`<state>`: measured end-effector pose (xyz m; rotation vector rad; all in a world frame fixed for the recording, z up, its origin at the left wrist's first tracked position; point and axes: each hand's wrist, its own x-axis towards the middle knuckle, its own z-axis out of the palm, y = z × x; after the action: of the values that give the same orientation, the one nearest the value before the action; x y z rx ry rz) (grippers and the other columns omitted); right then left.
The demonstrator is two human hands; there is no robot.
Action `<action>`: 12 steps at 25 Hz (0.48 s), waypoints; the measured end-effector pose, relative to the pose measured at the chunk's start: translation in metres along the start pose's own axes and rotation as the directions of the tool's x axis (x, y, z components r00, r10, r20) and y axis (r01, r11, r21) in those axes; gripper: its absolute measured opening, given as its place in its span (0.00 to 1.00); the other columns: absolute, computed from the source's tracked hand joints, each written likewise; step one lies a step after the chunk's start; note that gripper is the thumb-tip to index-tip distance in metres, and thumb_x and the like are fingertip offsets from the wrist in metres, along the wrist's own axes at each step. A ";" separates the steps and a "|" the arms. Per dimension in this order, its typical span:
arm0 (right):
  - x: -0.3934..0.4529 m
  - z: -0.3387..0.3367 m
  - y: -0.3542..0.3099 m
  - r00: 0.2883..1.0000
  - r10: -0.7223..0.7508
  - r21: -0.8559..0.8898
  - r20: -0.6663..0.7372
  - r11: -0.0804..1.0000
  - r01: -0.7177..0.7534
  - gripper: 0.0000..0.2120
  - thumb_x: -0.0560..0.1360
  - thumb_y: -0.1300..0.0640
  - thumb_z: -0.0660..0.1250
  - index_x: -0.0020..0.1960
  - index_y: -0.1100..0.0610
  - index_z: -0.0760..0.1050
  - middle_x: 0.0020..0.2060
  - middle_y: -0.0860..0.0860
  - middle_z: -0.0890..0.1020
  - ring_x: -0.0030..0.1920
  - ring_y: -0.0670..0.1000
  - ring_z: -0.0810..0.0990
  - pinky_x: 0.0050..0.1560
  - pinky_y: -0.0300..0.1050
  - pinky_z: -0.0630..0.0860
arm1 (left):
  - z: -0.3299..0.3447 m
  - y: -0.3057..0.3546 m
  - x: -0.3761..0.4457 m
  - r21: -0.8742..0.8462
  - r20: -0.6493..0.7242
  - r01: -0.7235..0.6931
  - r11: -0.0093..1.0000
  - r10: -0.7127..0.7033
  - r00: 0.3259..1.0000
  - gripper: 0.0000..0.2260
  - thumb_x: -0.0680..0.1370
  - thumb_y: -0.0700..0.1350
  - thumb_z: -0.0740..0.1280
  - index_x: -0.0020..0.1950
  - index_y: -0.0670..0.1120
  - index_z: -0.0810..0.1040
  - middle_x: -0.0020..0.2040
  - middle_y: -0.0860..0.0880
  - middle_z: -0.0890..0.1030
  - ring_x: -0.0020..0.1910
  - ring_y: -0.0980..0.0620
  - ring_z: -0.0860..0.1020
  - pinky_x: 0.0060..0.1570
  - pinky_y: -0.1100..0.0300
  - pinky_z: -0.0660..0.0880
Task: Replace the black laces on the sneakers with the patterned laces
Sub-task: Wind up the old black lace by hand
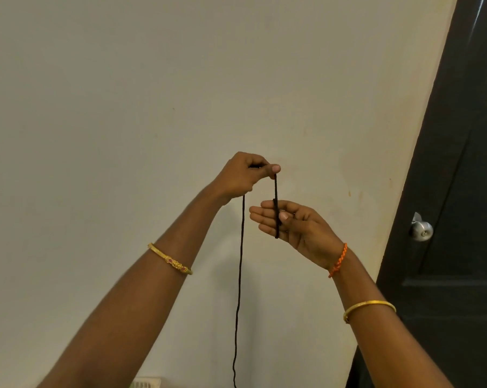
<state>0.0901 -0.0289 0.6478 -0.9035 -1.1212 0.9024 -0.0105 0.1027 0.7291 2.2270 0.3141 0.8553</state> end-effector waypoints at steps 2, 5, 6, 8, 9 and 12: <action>-0.004 0.009 -0.003 0.999 -0.013 0.116 0.044 0.993 0.008 0.16 0.78 0.65 0.54 0.61 0.64 0.73 0.57 0.58 0.81 0.59 0.56 0.80 0.53 0.42 0.79 | 0.005 -0.014 -0.008 -0.135 -0.017 0.082 0.988 -0.085 0.996 0.11 0.77 0.51 0.67 0.44 0.44 0.82 0.35 0.49 0.77 0.28 0.58 0.70 0.32 0.65 0.70; -0.006 0.021 -0.007 0.994 -0.109 0.316 0.008 0.943 0.101 0.17 0.75 0.65 0.56 0.57 0.64 0.79 0.58 0.60 0.80 0.59 0.55 0.80 0.52 0.43 0.79 | 0.015 -0.037 -0.026 -0.362 0.081 0.276 0.890 -0.264 0.961 0.09 0.79 0.47 0.65 0.43 0.45 0.80 0.34 0.46 0.70 0.31 0.53 0.66 0.33 0.63 0.69; -0.005 0.024 -0.006 0.989 -0.147 0.343 -0.027 0.928 0.148 0.17 0.75 0.65 0.55 0.57 0.64 0.79 0.59 0.60 0.80 0.59 0.55 0.80 0.52 0.43 0.79 | 0.019 -0.042 -0.033 -0.411 0.137 0.346 0.843 -0.318 0.938 0.08 0.80 0.46 0.64 0.44 0.46 0.80 0.34 0.48 0.67 0.31 0.54 0.64 0.33 0.63 0.68; 0.000 0.028 -0.005 0.972 -0.210 0.340 -0.107 0.911 0.234 0.17 0.75 0.65 0.56 0.60 0.65 0.76 0.59 0.59 0.80 0.60 0.55 0.79 0.55 0.44 0.78 | 0.027 -0.048 -0.050 -0.438 0.239 0.447 0.780 -0.379 0.894 0.10 0.80 0.48 0.63 0.46 0.46 0.81 0.33 0.51 0.65 0.29 0.56 0.61 0.31 0.64 0.67; 0.003 0.029 -0.004 0.959 -0.235 0.314 -0.155 0.909 0.274 0.16 0.77 0.65 0.55 0.61 0.65 0.74 0.58 0.58 0.80 0.60 0.55 0.79 0.56 0.44 0.78 | 0.030 -0.048 -0.058 -0.434 0.282 0.474 0.766 -0.384 0.879 0.11 0.81 0.50 0.62 0.48 0.45 0.81 0.32 0.52 0.63 0.28 0.56 0.60 0.30 0.64 0.66; 0.013 0.026 -0.003 0.910 -0.291 0.196 -0.294 0.914 0.355 0.13 0.80 0.68 0.52 0.61 0.64 0.71 0.55 0.56 0.82 0.59 0.54 0.80 0.58 0.44 0.77 | 0.030 -0.043 -0.076 -0.363 0.333 0.472 0.803 -0.361 0.871 0.14 0.81 0.52 0.60 0.51 0.46 0.81 0.30 0.53 0.61 0.26 0.57 0.59 0.28 0.65 0.63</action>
<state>0.0679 -0.0146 0.6600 -0.5854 -0.8757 0.6087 -0.0464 0.0833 0.6462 1.7196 0.4307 0.3501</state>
